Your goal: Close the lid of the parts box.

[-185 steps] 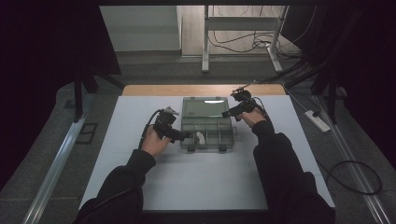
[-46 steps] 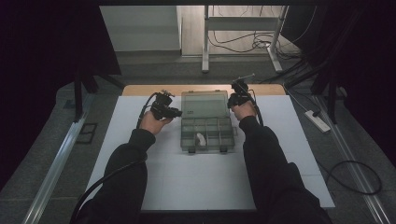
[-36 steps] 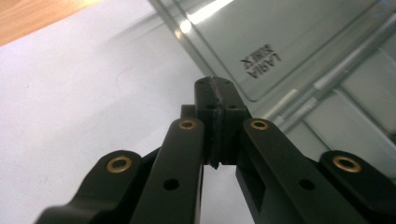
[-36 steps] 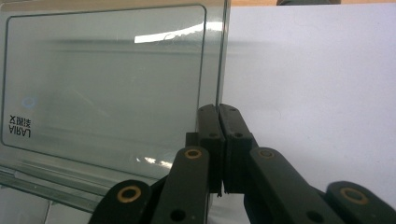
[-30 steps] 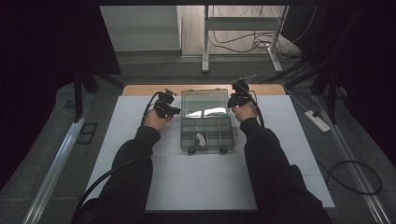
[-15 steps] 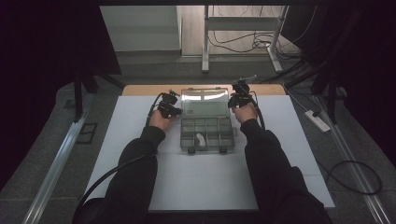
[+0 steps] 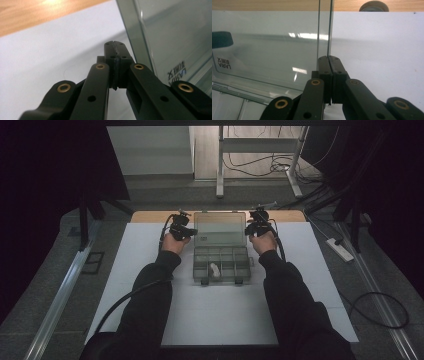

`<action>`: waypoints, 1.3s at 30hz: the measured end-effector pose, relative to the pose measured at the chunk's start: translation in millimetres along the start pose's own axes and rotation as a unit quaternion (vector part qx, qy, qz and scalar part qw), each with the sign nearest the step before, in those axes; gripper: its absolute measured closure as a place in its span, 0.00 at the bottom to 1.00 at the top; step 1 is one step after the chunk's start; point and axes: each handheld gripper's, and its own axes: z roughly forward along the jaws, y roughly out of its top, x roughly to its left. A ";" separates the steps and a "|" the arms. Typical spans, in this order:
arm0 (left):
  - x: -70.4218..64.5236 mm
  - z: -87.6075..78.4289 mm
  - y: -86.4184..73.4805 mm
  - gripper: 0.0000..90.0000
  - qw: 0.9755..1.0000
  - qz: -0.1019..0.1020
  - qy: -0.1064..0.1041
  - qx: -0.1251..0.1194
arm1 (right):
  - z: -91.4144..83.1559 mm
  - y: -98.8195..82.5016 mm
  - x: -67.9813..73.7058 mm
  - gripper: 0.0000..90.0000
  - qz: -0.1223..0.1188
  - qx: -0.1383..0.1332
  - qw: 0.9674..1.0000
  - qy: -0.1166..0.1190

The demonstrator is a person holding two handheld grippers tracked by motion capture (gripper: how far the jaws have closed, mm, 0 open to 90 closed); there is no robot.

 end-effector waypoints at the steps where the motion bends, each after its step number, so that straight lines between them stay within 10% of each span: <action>1: 0.3 -0.9 0.5 0.99 1.000 -0.002 -0.006 -0.006 | -1.4 -1.1 -0.3 0.99 0.000 -0.003 1.000 0.001; 25: -8.8 -30.2 -6.9 0.99 0.997 0.035 -0.057 -0.037 | -33.9 -27.0 1.0 0.97 -0.062 -0.015 0.998 0.014; 39: -20.6 -44.3 -13.5 0.99 0.995 0.072 -0.061 -0.028 | -53.5 -42.4 7.9 1.00 -0.132 -0.011 0.990 0.048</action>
